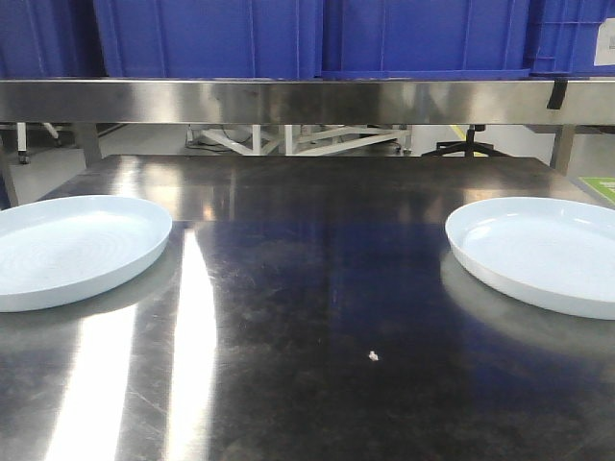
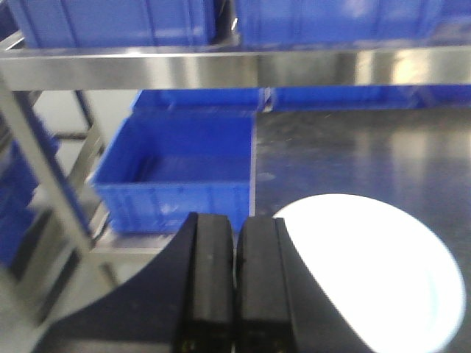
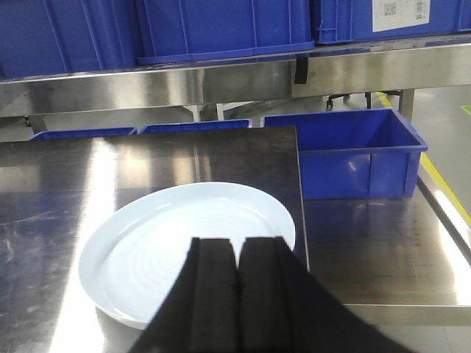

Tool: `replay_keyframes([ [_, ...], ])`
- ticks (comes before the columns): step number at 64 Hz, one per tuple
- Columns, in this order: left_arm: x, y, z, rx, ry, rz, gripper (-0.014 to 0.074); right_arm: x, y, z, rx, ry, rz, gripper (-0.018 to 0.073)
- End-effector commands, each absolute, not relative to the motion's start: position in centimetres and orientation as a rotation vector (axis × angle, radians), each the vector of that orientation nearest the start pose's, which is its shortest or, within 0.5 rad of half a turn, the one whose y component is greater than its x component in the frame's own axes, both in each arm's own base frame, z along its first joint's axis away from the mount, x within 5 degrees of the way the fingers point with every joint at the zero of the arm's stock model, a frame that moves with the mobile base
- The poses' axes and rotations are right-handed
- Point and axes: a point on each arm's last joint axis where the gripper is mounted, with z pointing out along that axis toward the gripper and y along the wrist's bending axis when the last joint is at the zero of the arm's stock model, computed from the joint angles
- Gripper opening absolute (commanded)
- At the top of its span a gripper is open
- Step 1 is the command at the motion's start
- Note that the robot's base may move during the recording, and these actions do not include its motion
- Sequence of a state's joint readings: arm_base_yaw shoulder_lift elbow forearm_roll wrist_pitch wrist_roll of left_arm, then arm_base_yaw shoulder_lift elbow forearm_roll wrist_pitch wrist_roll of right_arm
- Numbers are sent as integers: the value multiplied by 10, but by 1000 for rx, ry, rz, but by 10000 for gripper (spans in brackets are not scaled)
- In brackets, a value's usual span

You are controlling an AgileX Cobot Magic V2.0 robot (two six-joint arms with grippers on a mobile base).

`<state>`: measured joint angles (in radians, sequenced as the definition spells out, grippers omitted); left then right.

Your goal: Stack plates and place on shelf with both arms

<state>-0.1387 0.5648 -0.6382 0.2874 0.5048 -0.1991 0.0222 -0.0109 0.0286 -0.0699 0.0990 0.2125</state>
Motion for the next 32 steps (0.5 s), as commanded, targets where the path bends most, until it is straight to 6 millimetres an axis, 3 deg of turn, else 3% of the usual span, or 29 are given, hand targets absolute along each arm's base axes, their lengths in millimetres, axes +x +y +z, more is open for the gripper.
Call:
replay_keyframes([
  [1, 143, -6, 372, 107, 1910, 112, 90, 55, 1, 204, 85, 1494, 121, 56],
  [14, 190, -11, 375, 115, 2051, 141, 90, 55, 1, 204, 85, 1494, 121, 56],
  [32, 203, -14, 361, 106, 2139, 126, 90, 55, 1, 204, 85, 1494, 121, 56],
])
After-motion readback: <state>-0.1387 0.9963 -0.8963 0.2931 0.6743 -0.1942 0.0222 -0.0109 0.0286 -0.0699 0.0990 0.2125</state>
